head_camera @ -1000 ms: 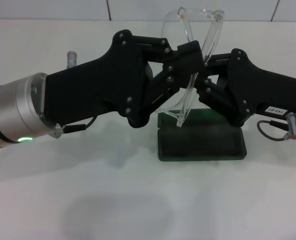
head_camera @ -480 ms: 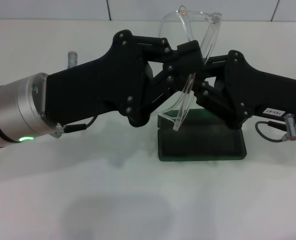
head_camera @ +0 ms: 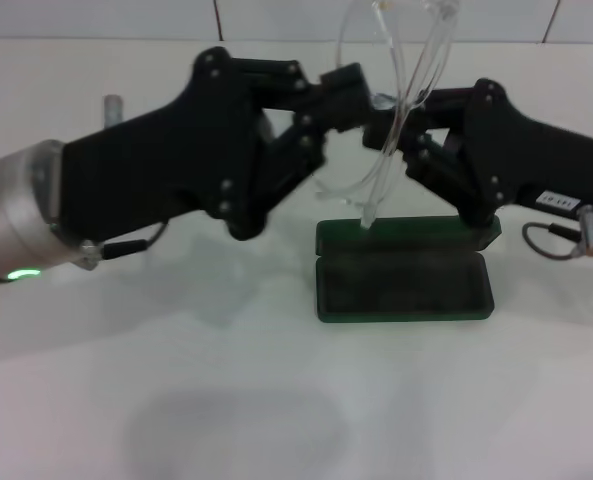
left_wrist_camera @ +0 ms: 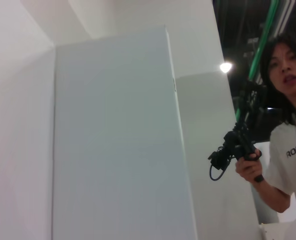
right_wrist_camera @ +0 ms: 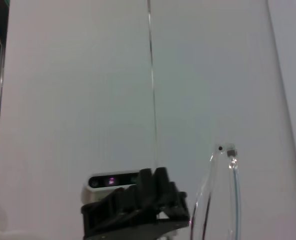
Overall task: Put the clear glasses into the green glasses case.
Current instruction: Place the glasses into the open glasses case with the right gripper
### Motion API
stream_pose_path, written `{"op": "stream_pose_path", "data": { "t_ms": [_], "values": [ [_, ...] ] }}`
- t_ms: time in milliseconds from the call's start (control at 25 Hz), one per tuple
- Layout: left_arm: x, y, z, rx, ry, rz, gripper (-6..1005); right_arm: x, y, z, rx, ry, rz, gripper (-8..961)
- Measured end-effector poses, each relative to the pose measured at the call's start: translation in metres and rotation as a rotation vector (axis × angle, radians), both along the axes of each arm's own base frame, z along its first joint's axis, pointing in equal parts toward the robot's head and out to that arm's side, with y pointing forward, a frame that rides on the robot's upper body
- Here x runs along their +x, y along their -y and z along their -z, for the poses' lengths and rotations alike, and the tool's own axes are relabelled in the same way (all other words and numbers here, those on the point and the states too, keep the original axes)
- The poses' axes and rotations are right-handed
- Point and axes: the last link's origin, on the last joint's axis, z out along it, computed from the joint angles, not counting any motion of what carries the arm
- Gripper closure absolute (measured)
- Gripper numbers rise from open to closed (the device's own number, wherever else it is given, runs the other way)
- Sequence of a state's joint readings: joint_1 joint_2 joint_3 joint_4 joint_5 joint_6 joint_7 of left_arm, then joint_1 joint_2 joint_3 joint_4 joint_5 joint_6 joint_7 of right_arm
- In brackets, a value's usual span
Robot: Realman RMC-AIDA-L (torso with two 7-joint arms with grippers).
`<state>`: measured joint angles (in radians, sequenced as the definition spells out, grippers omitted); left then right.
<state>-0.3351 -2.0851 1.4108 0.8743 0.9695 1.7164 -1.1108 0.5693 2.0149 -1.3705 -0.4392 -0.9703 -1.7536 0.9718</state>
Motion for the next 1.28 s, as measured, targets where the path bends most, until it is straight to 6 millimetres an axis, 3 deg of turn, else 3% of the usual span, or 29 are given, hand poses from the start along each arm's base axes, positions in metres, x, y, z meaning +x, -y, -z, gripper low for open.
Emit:
{"op": "stream_pose_path", "data": {
  "t_ms": [240, 480, 840, 1040, 1280],
  "values": [
    [-0.028, 0.0, -0.03, 0.024, 0.0, -0.083, 929, -0.004, -0.009, -0.015, 0.0, 0.101, -0.003, 851],
    [-0.065, -0.004, -0.055, 0.019, -0.132, -0.205, 929, -0.021, -0.014, -0.033, -0.023, 0.352, -0.035, 851],
    [-0.097, -0.006, -0.074, 0.072, -0.263, -0.301, 929, -0.071, -0.019, -0.057, -0.146, 0.775, -0.011, 851],
    [-0.114, -0.002, -0.087, 0.11, -0.267, -0.384, 929, -0.101, -0.02, -0.056, -0.194, 1.011, 0.027, 850],
    [-0.133, 0.007, -0.103, 0.171, -0.259, -0.467, 929, -0.109, -0.02, -0.04, -0.216, 1.31, 0.101, 850]
  ]
}}
